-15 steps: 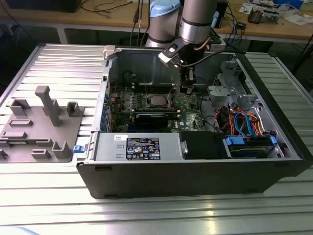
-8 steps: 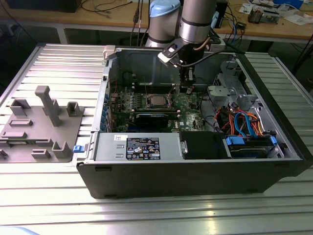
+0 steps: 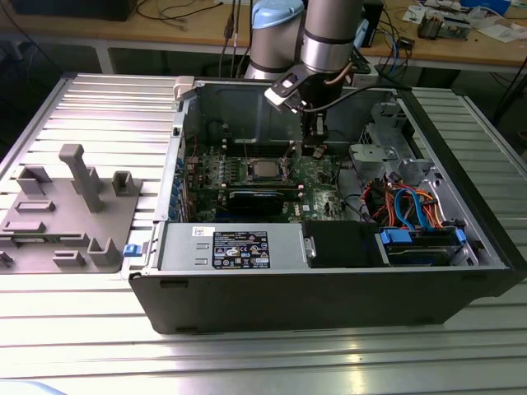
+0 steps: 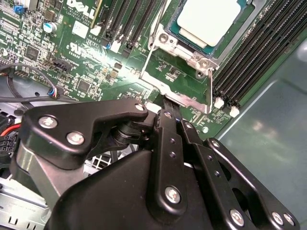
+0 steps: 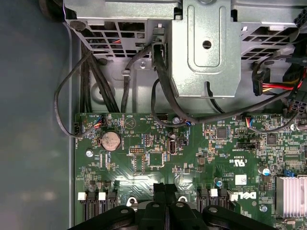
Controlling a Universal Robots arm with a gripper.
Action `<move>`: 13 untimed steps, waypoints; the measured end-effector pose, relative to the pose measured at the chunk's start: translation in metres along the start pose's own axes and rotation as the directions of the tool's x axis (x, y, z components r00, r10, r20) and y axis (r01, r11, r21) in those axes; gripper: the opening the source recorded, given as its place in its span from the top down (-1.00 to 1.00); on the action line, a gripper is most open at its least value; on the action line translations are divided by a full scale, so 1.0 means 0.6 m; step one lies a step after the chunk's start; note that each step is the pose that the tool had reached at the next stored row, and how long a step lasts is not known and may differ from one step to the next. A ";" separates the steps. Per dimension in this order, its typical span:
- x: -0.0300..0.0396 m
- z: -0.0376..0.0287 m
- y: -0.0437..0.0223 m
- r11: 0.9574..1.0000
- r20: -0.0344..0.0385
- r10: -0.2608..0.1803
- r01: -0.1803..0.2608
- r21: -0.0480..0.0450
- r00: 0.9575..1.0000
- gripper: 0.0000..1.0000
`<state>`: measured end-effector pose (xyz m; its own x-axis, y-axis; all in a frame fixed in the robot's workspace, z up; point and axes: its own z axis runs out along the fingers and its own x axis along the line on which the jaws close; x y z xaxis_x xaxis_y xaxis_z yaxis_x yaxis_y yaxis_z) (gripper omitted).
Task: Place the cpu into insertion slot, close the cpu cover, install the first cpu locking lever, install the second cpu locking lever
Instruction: 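Close the cpu cover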
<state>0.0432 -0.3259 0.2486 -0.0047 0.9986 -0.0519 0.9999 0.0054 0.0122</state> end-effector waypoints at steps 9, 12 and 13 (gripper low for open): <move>0.000 0.000 -0.007 1.000 0.000 0.000 0.000 0.000 1.000 0.79; 0.000 0.000 -0.009 1.000 0.000 0.000 0.000 0.000 1.000 0.79; 0.000 0.000 -0.010 1.000 0.000 0.000 0.000 0.000 1.000 0.79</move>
<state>0.0375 -0.3259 0.2485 -0.0048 0.9986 -0.0519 0.9999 0.0054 0.0121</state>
